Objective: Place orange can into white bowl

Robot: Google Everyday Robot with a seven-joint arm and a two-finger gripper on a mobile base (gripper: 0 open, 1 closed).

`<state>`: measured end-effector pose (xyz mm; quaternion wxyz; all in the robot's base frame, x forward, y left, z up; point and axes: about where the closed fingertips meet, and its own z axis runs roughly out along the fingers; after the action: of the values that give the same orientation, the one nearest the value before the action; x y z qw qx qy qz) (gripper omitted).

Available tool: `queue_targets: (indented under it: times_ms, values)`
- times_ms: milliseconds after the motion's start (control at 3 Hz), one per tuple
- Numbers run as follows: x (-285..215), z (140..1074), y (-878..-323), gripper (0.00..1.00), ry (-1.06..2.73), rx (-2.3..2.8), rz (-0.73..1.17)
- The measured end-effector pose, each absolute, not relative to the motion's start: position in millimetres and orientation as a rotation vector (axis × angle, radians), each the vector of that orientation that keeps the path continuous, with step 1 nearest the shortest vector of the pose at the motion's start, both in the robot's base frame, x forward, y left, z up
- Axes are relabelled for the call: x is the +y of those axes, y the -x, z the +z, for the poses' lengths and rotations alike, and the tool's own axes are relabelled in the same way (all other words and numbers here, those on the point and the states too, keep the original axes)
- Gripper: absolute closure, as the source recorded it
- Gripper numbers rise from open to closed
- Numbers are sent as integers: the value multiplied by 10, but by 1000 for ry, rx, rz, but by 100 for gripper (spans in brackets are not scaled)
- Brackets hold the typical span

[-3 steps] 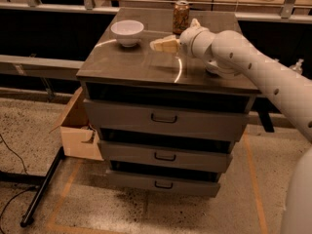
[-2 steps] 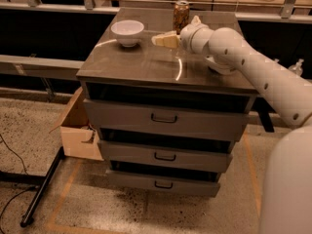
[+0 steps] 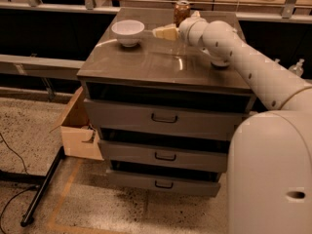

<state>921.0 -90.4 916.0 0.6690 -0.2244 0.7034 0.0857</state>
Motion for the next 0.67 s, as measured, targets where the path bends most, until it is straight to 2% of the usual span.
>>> queue_targets:
  times_ms: [667]
  values:
    - [-1083, 9176, -9597, 0, 463, 1626, 156]
